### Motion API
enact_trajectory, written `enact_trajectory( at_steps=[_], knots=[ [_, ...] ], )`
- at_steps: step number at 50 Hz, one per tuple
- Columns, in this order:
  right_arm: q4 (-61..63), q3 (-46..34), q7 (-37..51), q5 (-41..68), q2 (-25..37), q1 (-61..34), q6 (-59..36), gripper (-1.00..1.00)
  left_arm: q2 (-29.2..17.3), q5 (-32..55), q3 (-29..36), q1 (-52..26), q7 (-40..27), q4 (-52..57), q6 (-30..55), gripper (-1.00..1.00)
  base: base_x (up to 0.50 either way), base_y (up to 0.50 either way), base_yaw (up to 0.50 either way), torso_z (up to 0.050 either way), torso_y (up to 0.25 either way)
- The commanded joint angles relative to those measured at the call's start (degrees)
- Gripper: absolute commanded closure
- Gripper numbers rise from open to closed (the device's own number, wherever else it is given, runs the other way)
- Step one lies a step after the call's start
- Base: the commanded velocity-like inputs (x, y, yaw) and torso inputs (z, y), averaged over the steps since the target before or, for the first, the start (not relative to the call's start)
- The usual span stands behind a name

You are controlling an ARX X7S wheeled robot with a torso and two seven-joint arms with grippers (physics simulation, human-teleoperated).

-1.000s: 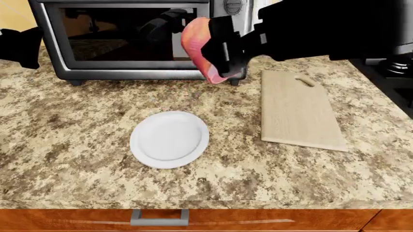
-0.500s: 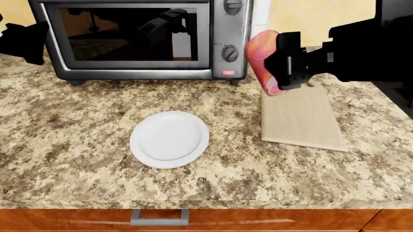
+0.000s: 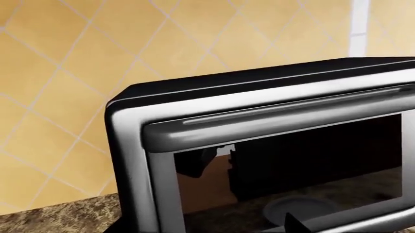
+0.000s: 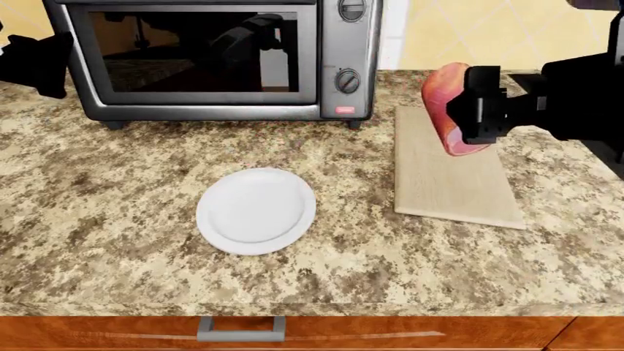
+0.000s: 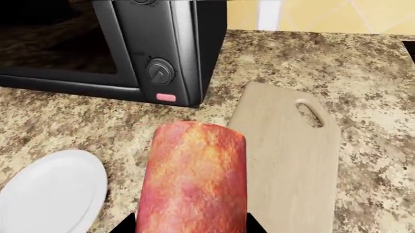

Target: Pick the pork loin from the plate and place it on the cutting board. Then pick the condiment bottle from the cabinet and place it next to the cutting board.

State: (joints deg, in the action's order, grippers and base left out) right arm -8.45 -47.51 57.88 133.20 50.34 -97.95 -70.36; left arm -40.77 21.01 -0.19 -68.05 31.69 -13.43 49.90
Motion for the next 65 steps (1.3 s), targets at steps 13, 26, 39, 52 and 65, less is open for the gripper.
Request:
enact_trajectory(
  at_steps=[13,26,39,52,65],
  knots=[
    [-7.1,0.39,-9.58,-13.02,-0.51,1.54,-2.76,1.0,-0.45,-0.16,0.34,-0.2,-0.57,0.55,0.53,-1.0,0.0,0.0,0.0,0.0,0.0],
    [-10.39,-0.58,-13.89,-17.9,-1.71,1.73,-3.42,1.0,-0.56,-0.28,0.5,-0.18,-0.72,0.16,0.32,-1.0,0.0,0.0,0.0,0.0,0.001],
    [-13.48,-1.62,-20.51,-23.91,-4.03,2.27,-2.92,1.0,-0.79,-0.28,0.54,0.04,-0.93,0.35,0.42,-1.0,0.0,0.0,0.0,0.0,0.0],
    [-16.31,-3.08,-26.14,-29.46,-5.64,1.83,-2.28,1.0,-1.34,0.03,0.08,0.59,-1.27,1.33,1.14,-1.0,0.0,0.0,0.0,0.0,0.001],
    [-18.77,-4.58,-29.57,-33.33,-6.41,2.26,-1.16,1.0,-1.93,0.25,-0.31,1.02,-1.49,2.01,1.59,-1.0,0.0,0.0,0.0,0.0,0.0]
  ],
)
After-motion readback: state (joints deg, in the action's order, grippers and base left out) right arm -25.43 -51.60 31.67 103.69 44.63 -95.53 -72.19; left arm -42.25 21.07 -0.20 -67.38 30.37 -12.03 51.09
